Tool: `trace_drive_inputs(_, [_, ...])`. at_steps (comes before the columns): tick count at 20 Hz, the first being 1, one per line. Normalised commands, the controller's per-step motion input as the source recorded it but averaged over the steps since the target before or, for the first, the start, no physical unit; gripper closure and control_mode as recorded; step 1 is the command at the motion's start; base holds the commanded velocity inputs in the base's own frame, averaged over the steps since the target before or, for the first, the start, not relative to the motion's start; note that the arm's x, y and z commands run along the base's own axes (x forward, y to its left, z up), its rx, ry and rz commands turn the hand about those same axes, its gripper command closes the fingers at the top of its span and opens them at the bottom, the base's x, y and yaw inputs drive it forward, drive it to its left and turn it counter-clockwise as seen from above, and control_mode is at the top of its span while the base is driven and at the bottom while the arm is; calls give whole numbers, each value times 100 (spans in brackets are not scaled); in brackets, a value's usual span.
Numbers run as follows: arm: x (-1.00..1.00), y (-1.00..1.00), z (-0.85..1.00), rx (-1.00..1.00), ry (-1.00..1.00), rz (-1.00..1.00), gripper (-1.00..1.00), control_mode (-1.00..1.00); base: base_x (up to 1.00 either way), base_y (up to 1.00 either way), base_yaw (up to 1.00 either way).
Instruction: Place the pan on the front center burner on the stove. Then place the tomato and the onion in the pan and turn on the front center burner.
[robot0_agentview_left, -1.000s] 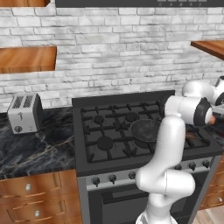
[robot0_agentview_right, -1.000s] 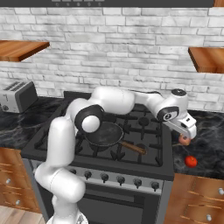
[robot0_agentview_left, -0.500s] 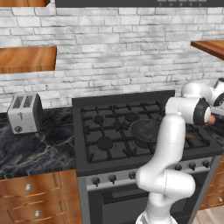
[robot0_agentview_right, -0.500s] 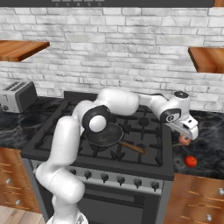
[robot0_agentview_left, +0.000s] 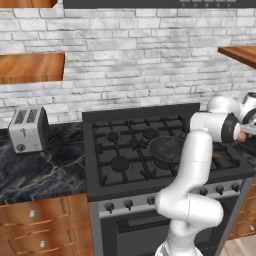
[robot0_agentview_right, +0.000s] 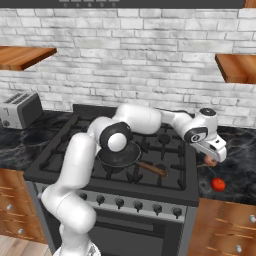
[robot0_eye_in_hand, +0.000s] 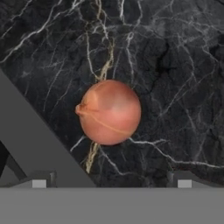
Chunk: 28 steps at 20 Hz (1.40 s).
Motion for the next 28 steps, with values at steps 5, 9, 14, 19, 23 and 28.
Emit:
trace_drive_inputs(5, [16,-11,-18,-4,0,0,-100,-100,0,0,0])
trace_drive_inputs(9, [10,-17,-19,-6,0,0,-100,-100,0,0,0])
trace_drive_inputs(14, [11,-17,-15,-3,0,0,-100,-100,0,0,0])
trace_drive_inputs(19, [22,-5,-16,-1,0,0,-100,-100,0,0,0])
trace_drive_inputs(23, [25,0,-22,0,0,0,-100,-100,0,0,0])
trace_drive_inputs(28, [14,0,-8,0,0,0,100,-100,0,0,0])
